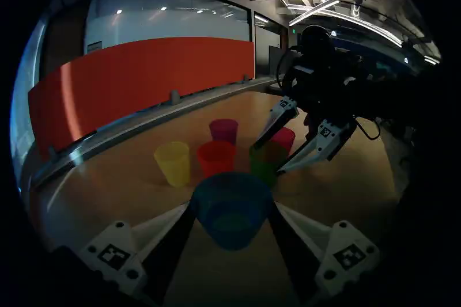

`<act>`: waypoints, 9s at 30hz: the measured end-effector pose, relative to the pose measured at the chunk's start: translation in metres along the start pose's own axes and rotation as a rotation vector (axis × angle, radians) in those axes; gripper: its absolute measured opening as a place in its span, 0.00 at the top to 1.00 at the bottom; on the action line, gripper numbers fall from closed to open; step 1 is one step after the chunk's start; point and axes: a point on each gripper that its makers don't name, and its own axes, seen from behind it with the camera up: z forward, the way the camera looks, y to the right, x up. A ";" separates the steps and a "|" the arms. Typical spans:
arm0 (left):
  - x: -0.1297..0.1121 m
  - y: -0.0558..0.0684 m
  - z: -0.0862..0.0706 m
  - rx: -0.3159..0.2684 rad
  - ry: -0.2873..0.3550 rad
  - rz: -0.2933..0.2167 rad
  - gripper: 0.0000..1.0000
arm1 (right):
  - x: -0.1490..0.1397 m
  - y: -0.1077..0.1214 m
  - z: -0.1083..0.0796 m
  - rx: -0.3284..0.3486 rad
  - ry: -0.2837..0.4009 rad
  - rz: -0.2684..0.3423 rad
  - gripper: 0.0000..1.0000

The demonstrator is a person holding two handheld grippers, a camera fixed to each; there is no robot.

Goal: Pour water

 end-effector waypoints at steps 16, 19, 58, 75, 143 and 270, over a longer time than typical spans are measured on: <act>0.005 -0.003 -0.003 0.010 0.008 -0.005 0.14 | 0.013 -0.002 -0.006 0.001 0.029 -0.011 0.06; 0.011 -0.005 -0.004 0.014 0.019 -0.009 0.14 | 0.023 -0.003 -0.013 0.001 0.054 -0.003 0.06; 0.075 -0.004 -0.032 0.060 0.145 -0.004 0.14 | 0.117 -0.010 -0.092 -0.054 0.357 0.048 0.04; 0.086 -0.008 -0.037 0.070 0.167 0.007 0.14 | 0.128 -0.010 -0.094 -0.063 0.408 0.050 0.04; 0.190 0.006 -0.085 0.167 0.357 0.182 0.14 | 0.135 -0.066 -0.095 0.029 0.485 0.041 0.06; 0.222 0.029 -0.062 0.350 0.178 0.918 0.14 | 0.143 -0.094 -0.082 0.114 0.455 -0.038 0.06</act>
